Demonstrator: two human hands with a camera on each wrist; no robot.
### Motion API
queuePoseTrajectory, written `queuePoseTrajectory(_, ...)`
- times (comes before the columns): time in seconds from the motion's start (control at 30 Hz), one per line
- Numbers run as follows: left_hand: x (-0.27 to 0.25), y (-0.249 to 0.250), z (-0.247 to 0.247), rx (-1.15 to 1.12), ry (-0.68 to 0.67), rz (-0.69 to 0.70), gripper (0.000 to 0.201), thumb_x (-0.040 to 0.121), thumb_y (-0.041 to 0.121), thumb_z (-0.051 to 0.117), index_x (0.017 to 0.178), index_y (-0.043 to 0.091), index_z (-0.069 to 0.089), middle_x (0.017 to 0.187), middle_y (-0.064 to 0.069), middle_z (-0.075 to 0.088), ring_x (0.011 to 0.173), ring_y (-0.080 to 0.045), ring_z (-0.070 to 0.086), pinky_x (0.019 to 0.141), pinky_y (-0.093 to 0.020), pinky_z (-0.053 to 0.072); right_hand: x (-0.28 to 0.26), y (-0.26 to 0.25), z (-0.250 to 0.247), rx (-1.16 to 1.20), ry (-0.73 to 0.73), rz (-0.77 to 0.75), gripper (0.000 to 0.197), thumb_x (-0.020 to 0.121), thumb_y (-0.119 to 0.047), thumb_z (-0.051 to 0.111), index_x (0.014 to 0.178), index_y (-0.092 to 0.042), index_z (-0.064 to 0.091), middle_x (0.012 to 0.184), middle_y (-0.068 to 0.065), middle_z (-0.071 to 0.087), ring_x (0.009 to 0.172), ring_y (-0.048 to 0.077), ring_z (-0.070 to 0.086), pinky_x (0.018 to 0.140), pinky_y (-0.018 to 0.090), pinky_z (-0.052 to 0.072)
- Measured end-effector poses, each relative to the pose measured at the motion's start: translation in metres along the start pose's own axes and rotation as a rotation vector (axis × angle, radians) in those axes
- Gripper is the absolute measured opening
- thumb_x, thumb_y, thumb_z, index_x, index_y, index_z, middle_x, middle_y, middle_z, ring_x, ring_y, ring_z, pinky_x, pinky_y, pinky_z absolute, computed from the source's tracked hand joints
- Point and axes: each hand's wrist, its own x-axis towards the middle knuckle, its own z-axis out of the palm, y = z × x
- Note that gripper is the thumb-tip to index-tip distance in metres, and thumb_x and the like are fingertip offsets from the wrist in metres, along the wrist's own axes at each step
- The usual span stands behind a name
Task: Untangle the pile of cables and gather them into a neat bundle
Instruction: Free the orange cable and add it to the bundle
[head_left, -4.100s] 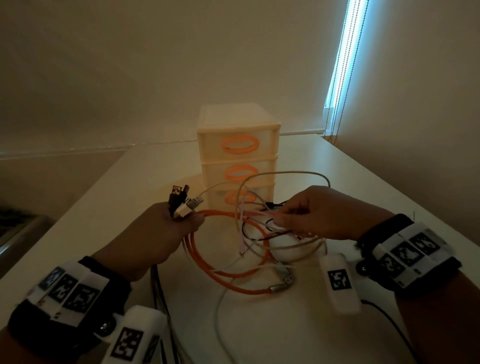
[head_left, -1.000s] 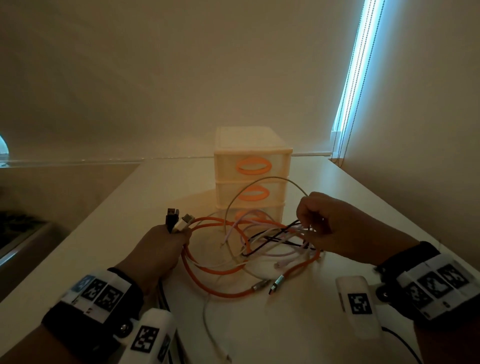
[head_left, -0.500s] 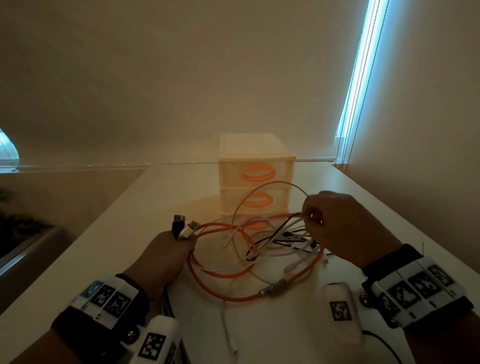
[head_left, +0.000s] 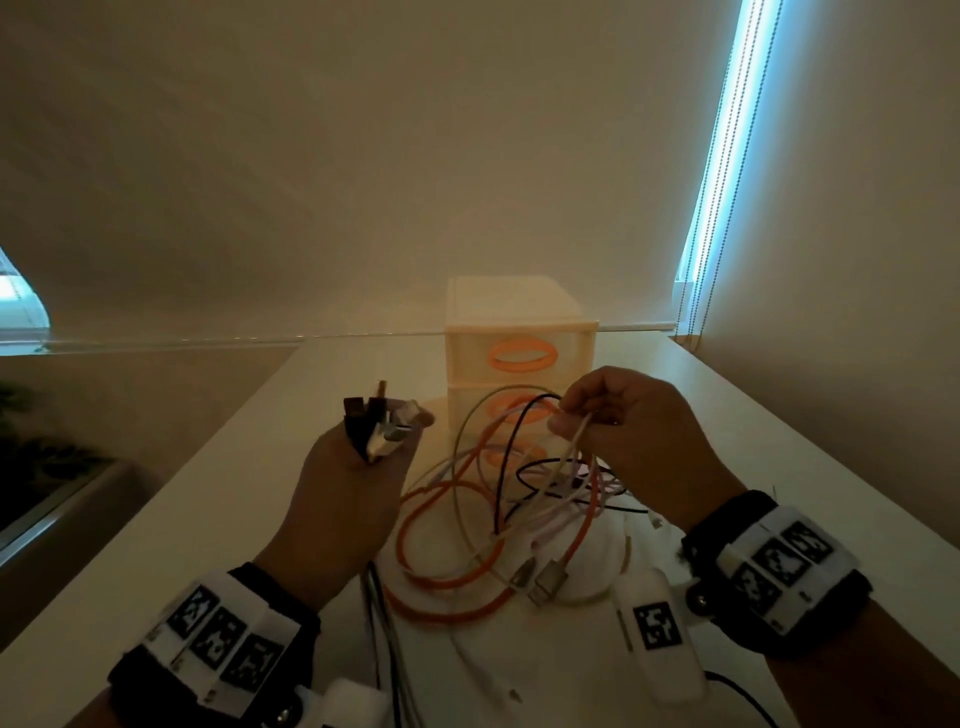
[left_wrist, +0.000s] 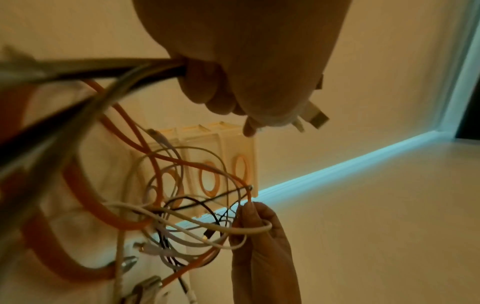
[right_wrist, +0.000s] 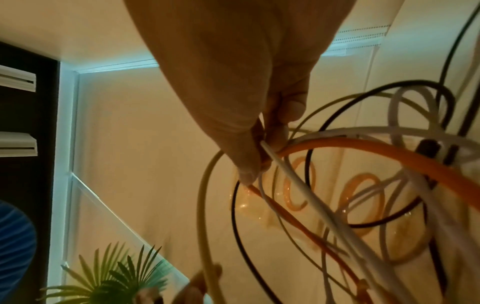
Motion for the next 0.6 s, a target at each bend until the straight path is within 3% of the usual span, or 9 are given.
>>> queuePoseTrajectory(0.1,-0.005,0.005,0.006,0.005,-0.158,0.089,0.019,0.100,0.019,0.058,0.106,0.029,0.073,0.058,0.015,0.061,0.044,-0.009,0.042,0.047,-0.016,0.036,-0.004,-0.008,0.011,0.097,-0.109,-0.050,0.018,0.074,-0.010,0.086,0.081,-0.018,0.072,0.077,0.000,0.074,0.072,0.019,0.073,0.075,0.043,0.062)
queuePoseTrajectory(0.17,-0.003,0.001,0.011,0.049,-0.230,0.088,0.025,0.099,0.019,0.061,0.114,0.036,0.071,0.074,0.019,0.066,0.056,-0.002,0.055,0.056,-0.010,0.040,-0.008,-0.012,0.017,0.086,-0.182,-0.139,0.017,0.075,-0.010,0.086,0.081,-0.017,0.071,0.076,-0.009,0.072,0.069,0.008,0.067,0.068,0.023,0.057)
queuePoseTrajectory(0.2,-0.001,-0.001,0.013,0.079,-0.255,0.093,0.027,0.099,0.020,0.062,0.116,0.041,0.068,0.080,0.022,0.067,0.065,0.001,0.060,0.061,-0.009,0.043,-0.011,-0.013,0.019,0.058,-0.213,-0.189,0.017,0.075,-0.010,0.086,0.082,-0.018,0.071,0.076,-0.013,0.070,0.068,0.005,0.065,0.067,0.017,0.053)
queuePoseTrajectory(0.27,0.003,-0.005,0.015,0.142,-0.286,0.105,0.026,0.099,0.024,0.063,0.108,0.049,0.065,0.079,0.026,0.067,0.070,0.001,0.062,0.064,-0.011,0.044,-0.013,-0.012,0.021,0.020,-0.231,-0.255,0.017,0.076,-0.013,0.085,0.083,-0.020,0.072,0.078,-0.014,0.069,0.069,0.007,0.062,0.067,0.014,0.049)
queuePoseTrajectory(0.37,0.007,-0.007,0.013,0.178,-0.280,0.113,0.015,0.097,0.029,0.064,0.095,0.044,0.064,0.083,0.016,0.069,0.075,-0.006,0.064,0.068,-0.018,0.048,-0.012,-0.004,0.016,-0.009,-0.224,-0.294,0.017,0.077,-0.014,0.085,0.087,-0.018,0.071,0.082,-0.010,0.070,0.073,0.014,0.064,0.070,0.019,0.053)
queuePoseTrajectory(0.43,0.008,-0.007,0.010,0.201,-0.257,0.119,0.007,0.096,0.031,0.064,0.093,0.037,0.064,0.090,0.009,0.069,0.079,-0.007,0.063,0.072,-0.017,0.047,-0.010,0.007,0.010,-0.092,-0.232,-0.322,0.022,0.077,-0.012,0.085,0.091,-0.019,0.070,0.085,-0.013,0.068,0.076,0.012,0.065,0.071,0.016,0.052)
queuePoseTrajectory(0.5,0.011,-0.011,0.008,0.175,-0.225,0.077,0.007,0.098,0.031,0.062,0.096,0.026,0.067,0.082,0.002,0.067,0.073,-0.013,0.061,0.065,-0.016,0.046,-0.008,0.023,0.003,-0.201,-0.216,-0.356,0.025,0.077,-0.006,0.083,0.093,-0.019,0.069,0.083,-0.015,0.064,0.077,0.007,0.064,0.070,0.012,0.049)
queuePoseTrajectory(0.6,0.016,-0.017,0.001,-0.092,-0.098,-0.122,0.019,0.103,0.027,0.055,0.085,0.023,0.061,0.051,0.003,0.041,0.045,-0.015,0.035,0.041,-0.025,0.030,0.000,0.047,-0.016,-0.406,-0.098,-0.360,0.025,0.077,0.003,0.079,0.088,-0.018,0.071,0.083,-0.015,0.061,0.076,0.000,0.062,0.068,0.006,0.045)
